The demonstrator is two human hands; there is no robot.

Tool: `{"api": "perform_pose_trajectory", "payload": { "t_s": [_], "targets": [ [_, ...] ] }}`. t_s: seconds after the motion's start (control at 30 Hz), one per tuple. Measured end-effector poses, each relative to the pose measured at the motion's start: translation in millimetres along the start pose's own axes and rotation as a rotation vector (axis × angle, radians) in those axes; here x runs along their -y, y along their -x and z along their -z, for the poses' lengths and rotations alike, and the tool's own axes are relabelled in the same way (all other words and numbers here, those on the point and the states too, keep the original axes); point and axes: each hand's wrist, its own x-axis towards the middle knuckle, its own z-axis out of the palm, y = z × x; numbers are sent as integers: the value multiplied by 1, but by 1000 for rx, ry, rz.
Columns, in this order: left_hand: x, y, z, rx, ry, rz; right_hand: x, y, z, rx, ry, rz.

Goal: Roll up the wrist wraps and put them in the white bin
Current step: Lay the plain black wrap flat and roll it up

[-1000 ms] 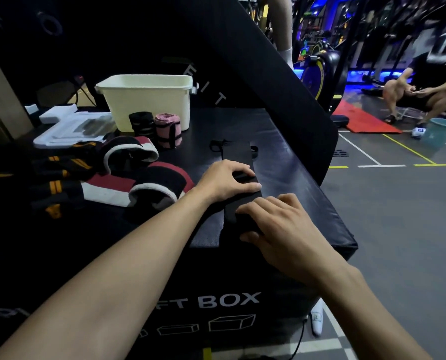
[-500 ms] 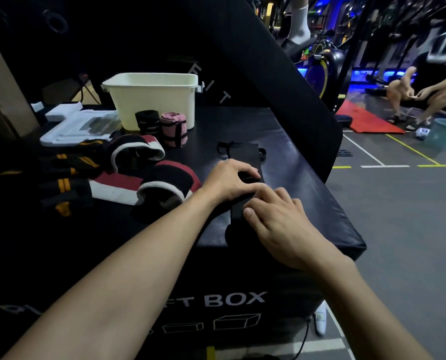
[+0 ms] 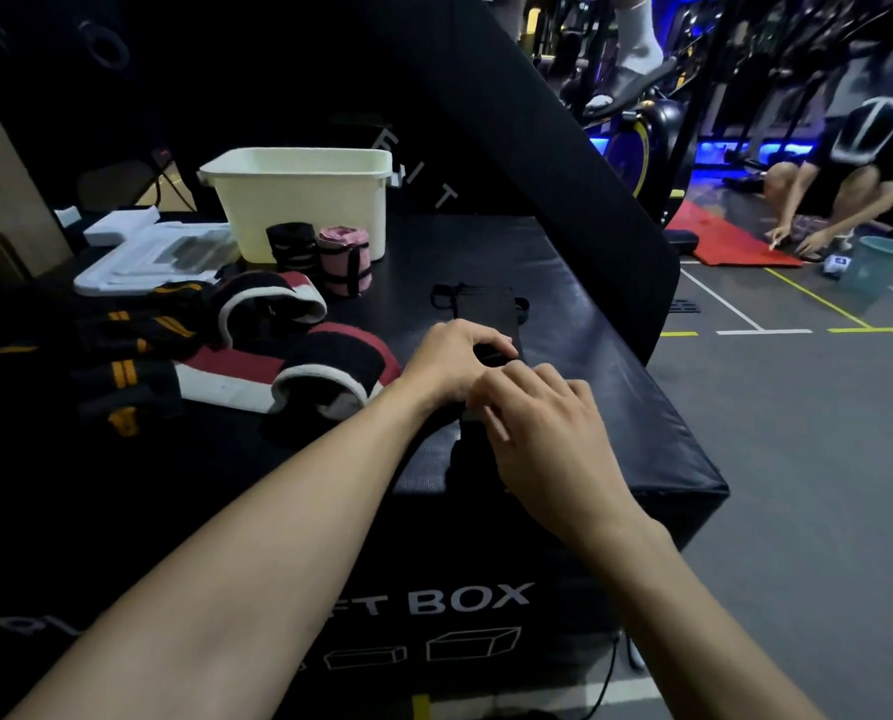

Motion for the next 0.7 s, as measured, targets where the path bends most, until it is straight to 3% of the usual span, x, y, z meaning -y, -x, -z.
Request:
{"api": "perform_pose_trajectory", "payload": {
  "t_s": [0.1,0.33,0.7],
  "targets": [
    [-1,1,0,-12,-46,-45,-4,4,2,-73,-9,66],
    [0,0,-3,-38,-102,-53,-22,14,9,195,-64,36],
    [-12,9,1,-26,-61,9,-23,-8,22,302,-54,92]
  ]
}}
